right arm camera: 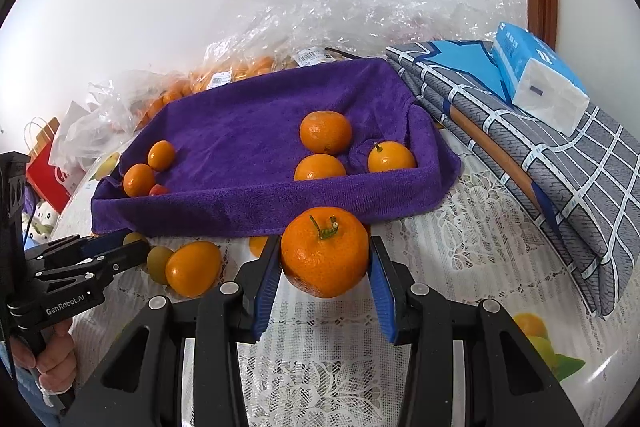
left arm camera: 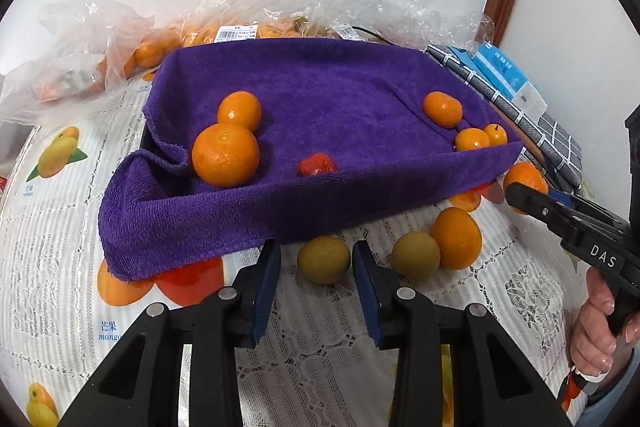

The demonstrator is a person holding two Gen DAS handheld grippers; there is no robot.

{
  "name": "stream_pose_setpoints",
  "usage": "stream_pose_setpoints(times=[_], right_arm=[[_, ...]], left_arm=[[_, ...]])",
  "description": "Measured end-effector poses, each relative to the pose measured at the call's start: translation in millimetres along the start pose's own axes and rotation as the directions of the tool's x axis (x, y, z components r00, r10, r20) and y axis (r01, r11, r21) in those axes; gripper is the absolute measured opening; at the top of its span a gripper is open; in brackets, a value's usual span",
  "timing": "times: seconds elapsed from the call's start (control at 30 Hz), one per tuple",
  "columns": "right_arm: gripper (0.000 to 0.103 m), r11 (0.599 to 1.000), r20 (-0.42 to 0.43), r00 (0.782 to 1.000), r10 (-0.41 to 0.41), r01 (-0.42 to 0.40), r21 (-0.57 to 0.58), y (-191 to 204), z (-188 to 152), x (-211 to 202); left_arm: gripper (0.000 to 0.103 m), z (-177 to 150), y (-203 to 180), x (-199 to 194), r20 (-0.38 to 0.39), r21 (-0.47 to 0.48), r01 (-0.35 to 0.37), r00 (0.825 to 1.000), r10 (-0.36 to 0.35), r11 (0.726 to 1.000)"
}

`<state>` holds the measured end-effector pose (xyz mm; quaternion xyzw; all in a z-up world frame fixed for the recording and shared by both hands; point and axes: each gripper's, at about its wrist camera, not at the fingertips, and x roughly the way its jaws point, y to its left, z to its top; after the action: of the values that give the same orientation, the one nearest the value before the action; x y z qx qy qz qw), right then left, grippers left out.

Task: Organize fruits
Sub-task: 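Grasp a stemmed tangerine with the right tool while the left tool grasps a yellow-green fruit, then carry both held fruits over the purple towel and lower them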

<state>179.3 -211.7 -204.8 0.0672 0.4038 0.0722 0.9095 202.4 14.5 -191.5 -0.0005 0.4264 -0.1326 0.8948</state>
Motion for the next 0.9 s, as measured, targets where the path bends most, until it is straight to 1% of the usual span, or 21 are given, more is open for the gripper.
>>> stream_pose_setpoints(times=[0.07,0.13,0.17,0.27,0.37,0.53,0.63,0.73,0.9], right_arm=[[0.042,1.0,-0.008,1.0,-0.002,0.002,0.0,0,0,1],[0.042,1.0,-0.018,1.0,-0.003,0.003,-0.01,1,0,2],[0.042,1.0,-0.016,1.0,-0.006,0.006,-0.015,2,0,2],[0.042,0.999,0.009,1.0,-0.007,0.008,-0.045,7,-2,-2],[0.042,0.997,0.032,0.999,-0.009,0.012,-0.081,14,-3,-6],[0.042,0.995,0.047,0.999,0.003,0.002,-0.095,14,-3,-10],[0.042,0.997,0.049,0.999,0.002,0.003,-0.083,13,-3,-10],[0.042,0.997,0.057,0.998,-0.001,0.006,-0.078,11,-3,-12],[0.042,0.997,0.063,0.998,-0.004,0.009,-0.073,12,-2,-13]], left_arm=[[0.035,0,0,0,0.001,0.0,-0.001,1.0,0.001,1.0],[0.027,0,-1,0,0.002,0.005,0.0,1.0,0.0,1.0],[0.025,1,-2,1,0.001,0.008,0.011,1.0,-0.011,1.0],[0.025,0,-4,-3,0.014,0.013,0.032,0.999,-0.032,0.999],[0.025,-1,-6,-12,0.065,0.022,0.048,0.997,-0.049,0.999],[0.025,0,-7,-25,0.138,0.022,0.034,0.99,-0.037,0.999],[0.025,4,2,-30,0.164,-0.023,0.025,0.986,-0.021,0.999],[0.025,7,15,-35,0.185,-0.084,0.053,0.982,-0.036,0.995],[0.025,8,37,-43,0.215,-0.175,0.073,0.976,-0.035,0.982]])
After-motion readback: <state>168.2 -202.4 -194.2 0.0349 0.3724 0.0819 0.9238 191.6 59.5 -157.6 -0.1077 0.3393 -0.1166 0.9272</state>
